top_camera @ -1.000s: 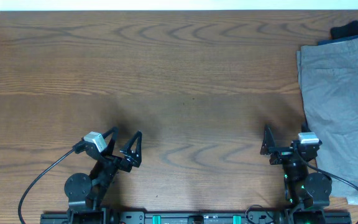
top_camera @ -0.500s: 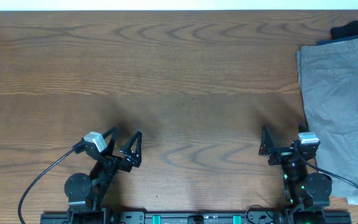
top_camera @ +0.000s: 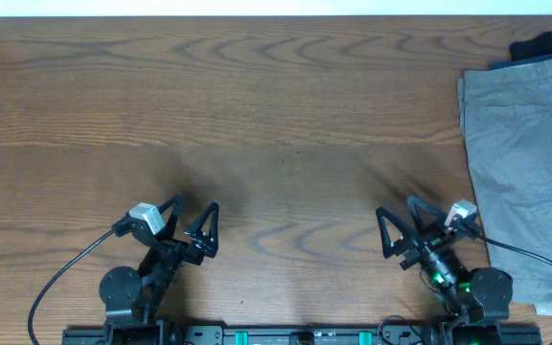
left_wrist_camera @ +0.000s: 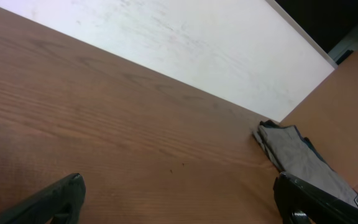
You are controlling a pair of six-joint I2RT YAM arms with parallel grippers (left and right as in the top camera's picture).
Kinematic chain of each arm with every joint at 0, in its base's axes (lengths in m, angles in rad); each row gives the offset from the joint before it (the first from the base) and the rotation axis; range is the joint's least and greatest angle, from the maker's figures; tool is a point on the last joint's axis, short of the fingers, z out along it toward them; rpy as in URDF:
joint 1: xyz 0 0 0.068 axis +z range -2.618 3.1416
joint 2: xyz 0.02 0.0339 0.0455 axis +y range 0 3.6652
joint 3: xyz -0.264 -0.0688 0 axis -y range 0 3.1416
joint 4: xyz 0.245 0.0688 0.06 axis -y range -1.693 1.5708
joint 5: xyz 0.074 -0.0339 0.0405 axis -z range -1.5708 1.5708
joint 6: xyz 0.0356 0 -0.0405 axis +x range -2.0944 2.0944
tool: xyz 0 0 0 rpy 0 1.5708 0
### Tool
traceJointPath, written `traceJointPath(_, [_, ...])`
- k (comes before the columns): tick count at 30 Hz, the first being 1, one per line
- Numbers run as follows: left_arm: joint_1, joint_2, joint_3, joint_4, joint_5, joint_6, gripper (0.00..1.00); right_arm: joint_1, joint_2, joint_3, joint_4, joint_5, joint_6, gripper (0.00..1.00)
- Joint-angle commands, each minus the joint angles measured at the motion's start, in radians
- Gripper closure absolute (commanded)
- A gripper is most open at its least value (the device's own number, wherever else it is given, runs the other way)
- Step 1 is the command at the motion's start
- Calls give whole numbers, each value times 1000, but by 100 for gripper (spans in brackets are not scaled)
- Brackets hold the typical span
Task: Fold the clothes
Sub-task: 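Reach the right gripper to the far end of the grey shorts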
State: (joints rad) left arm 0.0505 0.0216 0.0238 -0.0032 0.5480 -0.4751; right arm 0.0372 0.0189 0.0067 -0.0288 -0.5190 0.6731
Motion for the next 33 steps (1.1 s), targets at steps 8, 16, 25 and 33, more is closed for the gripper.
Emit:
traceJointPath(8, [5,-11,-19,-37,21,-10,2,9,1,0,237,-53,-6,1])
traceJointPath(16, [5,-11,-19,-37,21,-9,2,9,27,102,265,114,-152,1])
traceJointPath(25, [5,-11,-19,-37,21,-9,2,9,391,411,63,329,-361,1])
traceJointPath(33, [5,-11,-19,-37,21,-9,2,9,885,741,-137,429,-441,1])
